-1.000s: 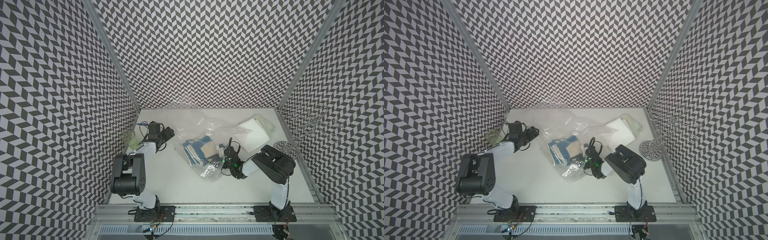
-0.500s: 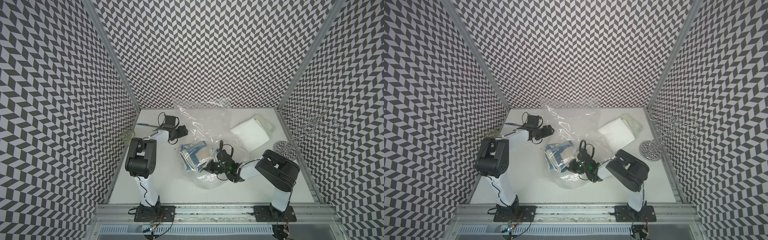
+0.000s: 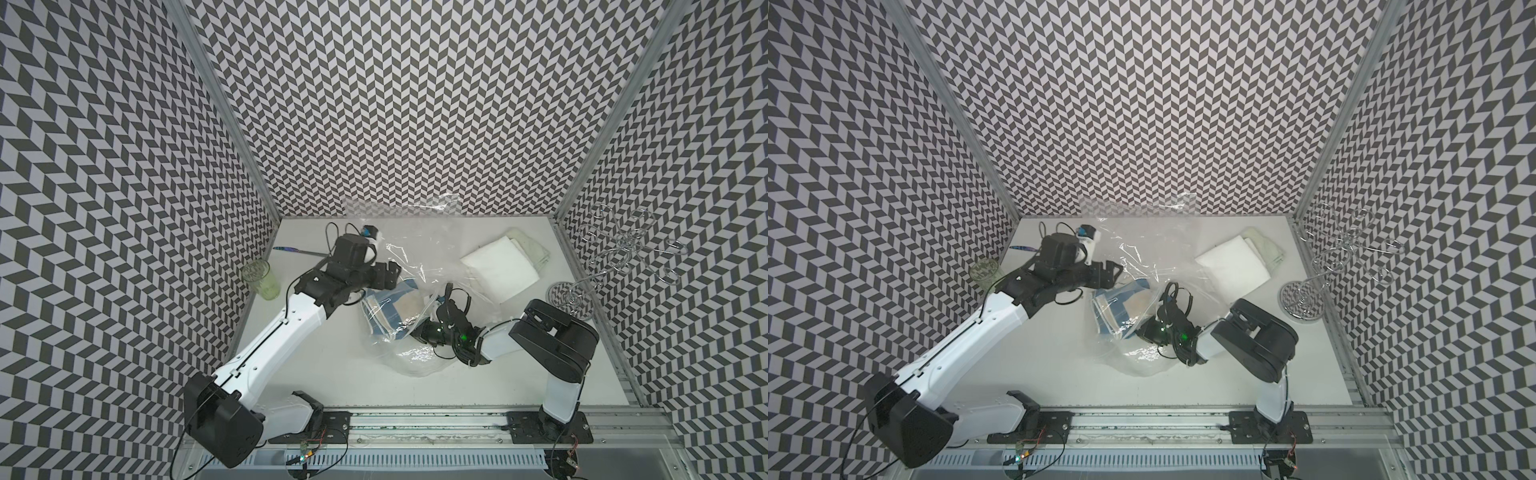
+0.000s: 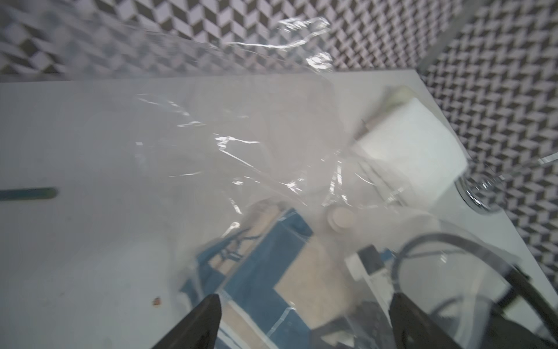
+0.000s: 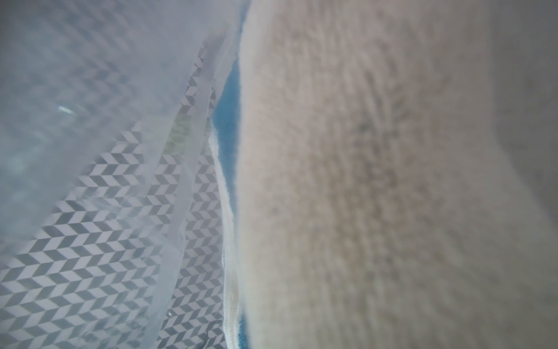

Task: Place the folded towel into the vacuum bag
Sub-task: Place the towel in the vacuum bag.

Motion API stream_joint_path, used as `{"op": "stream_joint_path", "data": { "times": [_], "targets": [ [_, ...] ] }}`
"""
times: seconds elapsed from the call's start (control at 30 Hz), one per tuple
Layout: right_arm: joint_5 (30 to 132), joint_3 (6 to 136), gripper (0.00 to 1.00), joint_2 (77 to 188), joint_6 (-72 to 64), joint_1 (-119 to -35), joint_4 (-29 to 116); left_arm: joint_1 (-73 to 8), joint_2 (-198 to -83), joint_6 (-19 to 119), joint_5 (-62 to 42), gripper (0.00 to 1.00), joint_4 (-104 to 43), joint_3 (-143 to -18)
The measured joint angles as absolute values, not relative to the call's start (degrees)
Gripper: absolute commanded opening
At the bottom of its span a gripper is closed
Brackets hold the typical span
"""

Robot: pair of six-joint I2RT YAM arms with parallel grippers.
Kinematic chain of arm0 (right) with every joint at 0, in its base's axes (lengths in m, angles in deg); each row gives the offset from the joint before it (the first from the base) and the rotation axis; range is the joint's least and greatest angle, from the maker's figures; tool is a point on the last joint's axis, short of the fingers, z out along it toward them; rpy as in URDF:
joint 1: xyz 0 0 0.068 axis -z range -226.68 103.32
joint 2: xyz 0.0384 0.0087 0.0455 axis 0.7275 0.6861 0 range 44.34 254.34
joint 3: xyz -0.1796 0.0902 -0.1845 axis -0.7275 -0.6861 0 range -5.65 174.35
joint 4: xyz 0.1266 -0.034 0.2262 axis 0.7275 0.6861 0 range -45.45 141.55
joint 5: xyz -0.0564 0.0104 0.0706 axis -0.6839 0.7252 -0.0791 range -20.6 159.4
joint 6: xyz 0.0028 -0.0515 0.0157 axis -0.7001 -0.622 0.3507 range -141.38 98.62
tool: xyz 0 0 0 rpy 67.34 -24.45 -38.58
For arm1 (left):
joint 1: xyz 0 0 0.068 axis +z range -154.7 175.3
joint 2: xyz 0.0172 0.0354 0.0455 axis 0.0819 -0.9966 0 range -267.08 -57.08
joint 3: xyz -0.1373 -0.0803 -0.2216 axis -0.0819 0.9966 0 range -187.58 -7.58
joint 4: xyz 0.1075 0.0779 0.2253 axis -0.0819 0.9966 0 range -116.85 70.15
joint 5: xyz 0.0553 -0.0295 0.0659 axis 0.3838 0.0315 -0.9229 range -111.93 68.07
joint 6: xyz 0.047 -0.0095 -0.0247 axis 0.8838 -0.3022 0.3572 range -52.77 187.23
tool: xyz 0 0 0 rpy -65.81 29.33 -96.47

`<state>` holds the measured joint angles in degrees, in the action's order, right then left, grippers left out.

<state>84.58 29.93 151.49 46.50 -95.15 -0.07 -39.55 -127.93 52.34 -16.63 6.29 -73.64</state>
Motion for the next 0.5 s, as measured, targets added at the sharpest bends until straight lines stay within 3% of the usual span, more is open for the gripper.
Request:
{"op": "stream_joint_path", "data": {
  "times": [0.13, 0.3, 0.37, 0.5],
  "targets": [
    [84.17, 29.31, 0.07, 150.62, 47.24, -95.45, -0.88, -51.26, -127.54, 55.35, -15.74, 0.93, 8.87, -70.39],
    [83.2, 29.1, 0.07, 149.53, 47.72, -96.02, -0.92, -56.73, -132.61, 58.44, -19.65, 0.84, 11.3, -69.78],
    [82.79, 28.99, 0.07, 149.26, 48.03, -96.06, -0.94, -56.9, -135.17, 59.42, -22.71, 0.74, 11.84, -69.8],
    [81.7, 28.29, 0.07, 148.91, 48.73, -96.13, -0.9, -57.14, -137.2, 61.26, -25.62, 0.23, 12.04, -69.78]
  ]
}}
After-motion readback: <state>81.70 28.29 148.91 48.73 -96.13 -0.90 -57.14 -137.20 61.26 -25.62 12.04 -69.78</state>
